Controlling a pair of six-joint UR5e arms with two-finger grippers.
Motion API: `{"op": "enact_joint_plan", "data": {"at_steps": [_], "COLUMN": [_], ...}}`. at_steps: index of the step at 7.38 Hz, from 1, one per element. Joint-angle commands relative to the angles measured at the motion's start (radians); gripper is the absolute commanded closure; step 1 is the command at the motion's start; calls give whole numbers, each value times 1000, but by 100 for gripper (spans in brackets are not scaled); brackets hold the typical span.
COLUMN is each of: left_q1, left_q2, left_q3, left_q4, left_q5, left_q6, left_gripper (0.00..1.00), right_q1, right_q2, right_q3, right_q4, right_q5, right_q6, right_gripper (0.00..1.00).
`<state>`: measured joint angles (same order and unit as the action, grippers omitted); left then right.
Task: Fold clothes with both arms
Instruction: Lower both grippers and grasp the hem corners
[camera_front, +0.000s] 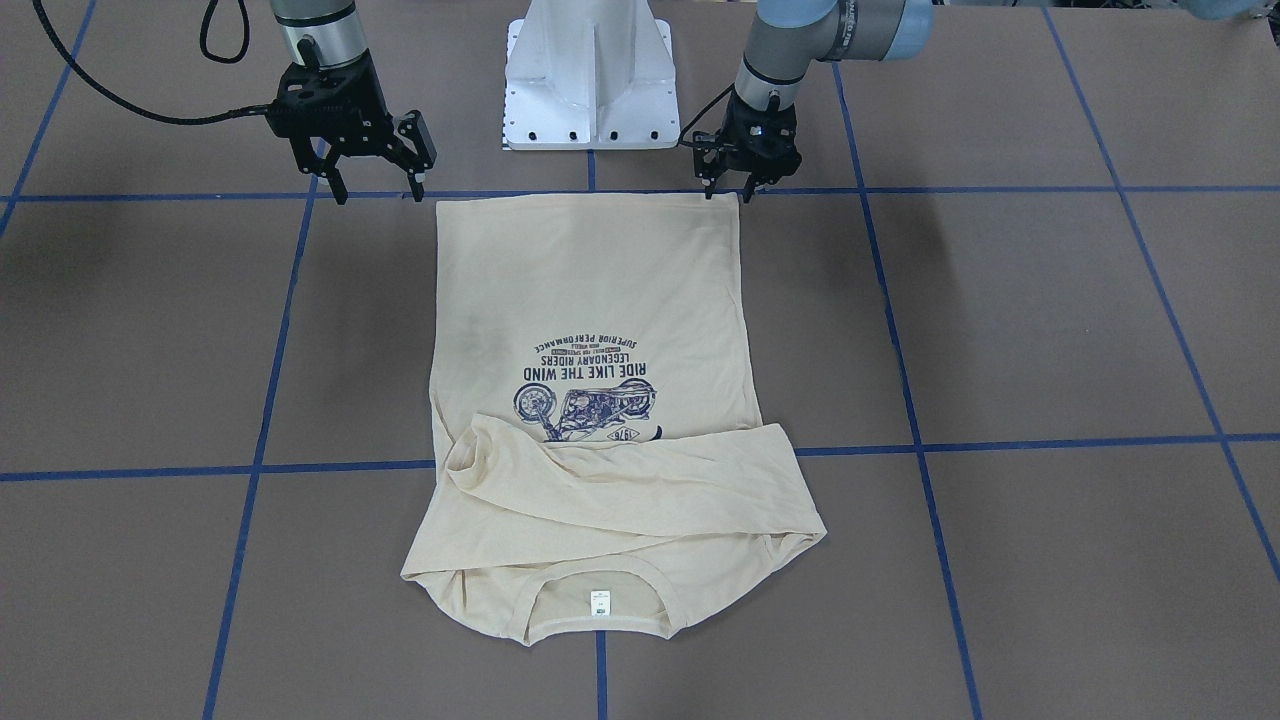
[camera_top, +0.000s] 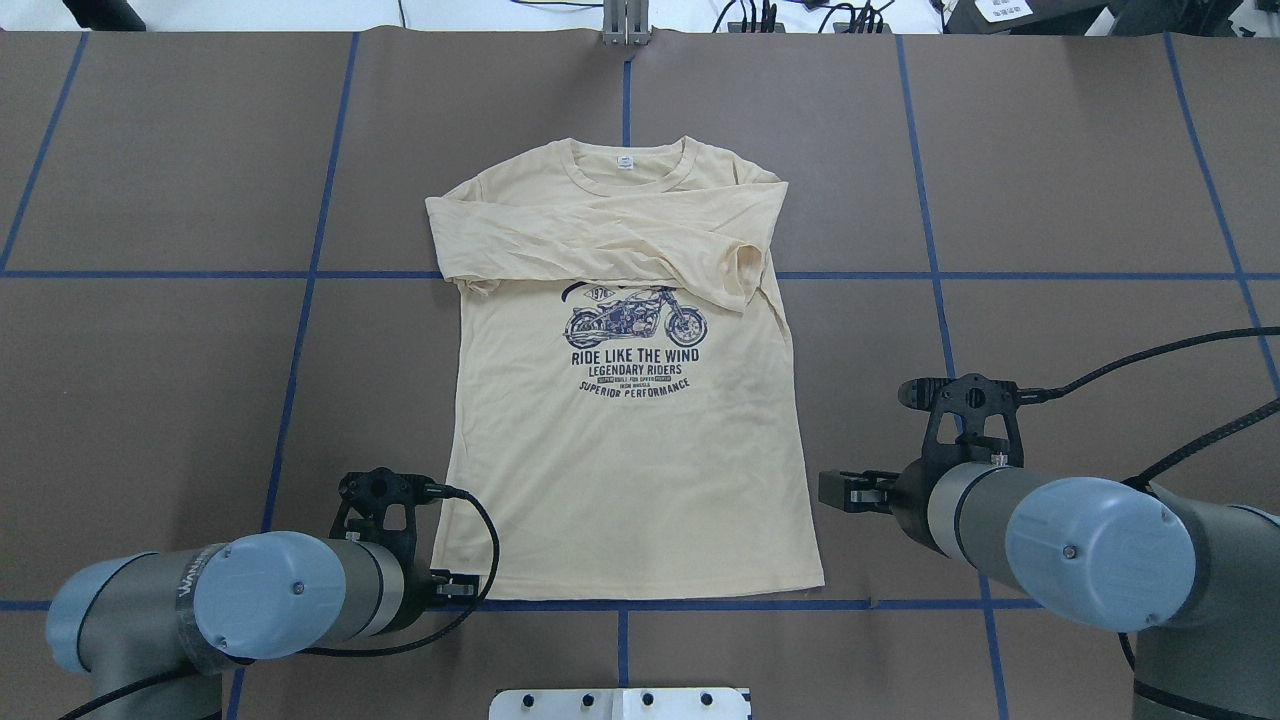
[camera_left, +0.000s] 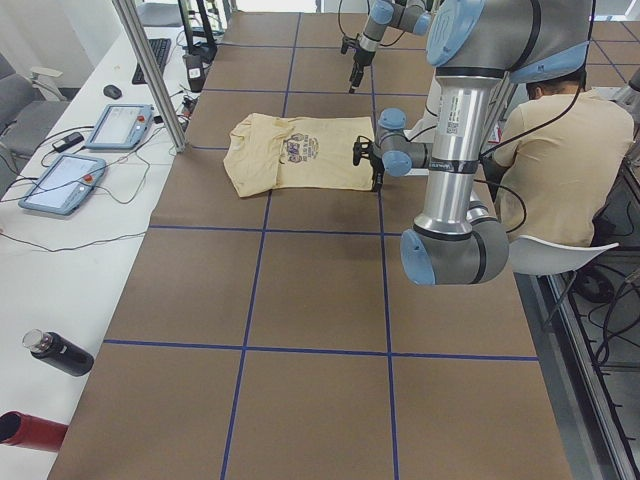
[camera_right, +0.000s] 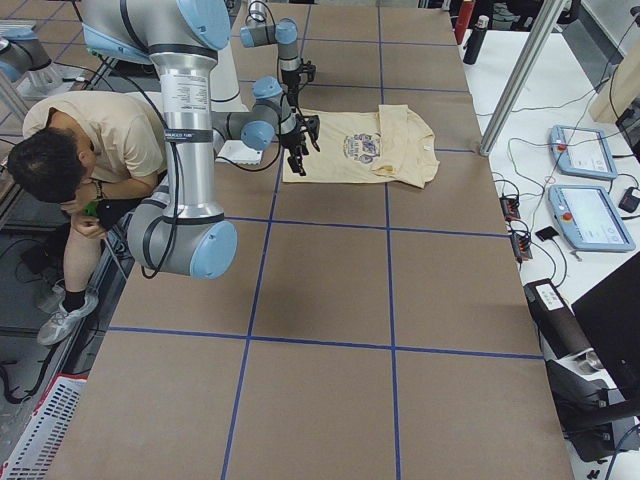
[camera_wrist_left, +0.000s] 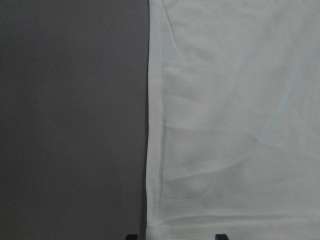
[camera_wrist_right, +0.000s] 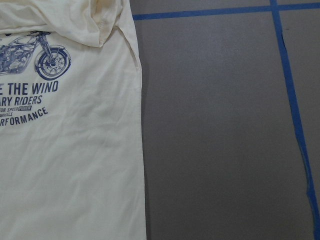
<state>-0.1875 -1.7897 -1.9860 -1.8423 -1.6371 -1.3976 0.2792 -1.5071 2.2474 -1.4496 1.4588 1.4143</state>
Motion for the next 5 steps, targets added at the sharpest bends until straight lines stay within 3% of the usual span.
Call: {"op": "enact_joint_plan", "data": {"at_steps": [1,2,4,5], "left_q1": [0,0,0,0], "left_q2": [-4,-4,-4,-2], "left_q3": [7,7,7,7], "left_q4": [-2,0,0,0], "left_q5": [-1,-1,-1,0], "left_q6": [-1,-1,2,2], "left_gripper": [47,57,98,100], "right_q1": [0,0,0,0], "right_q2": [1,1,1,1], "right_q3": [-2,-2,-3,-6], "right_q4": [0,0,0,0], "right_q5": [0,0,-3,-8], "right_q6": [0,0,0,0], "right_gripper": [1,1,1,0]}}
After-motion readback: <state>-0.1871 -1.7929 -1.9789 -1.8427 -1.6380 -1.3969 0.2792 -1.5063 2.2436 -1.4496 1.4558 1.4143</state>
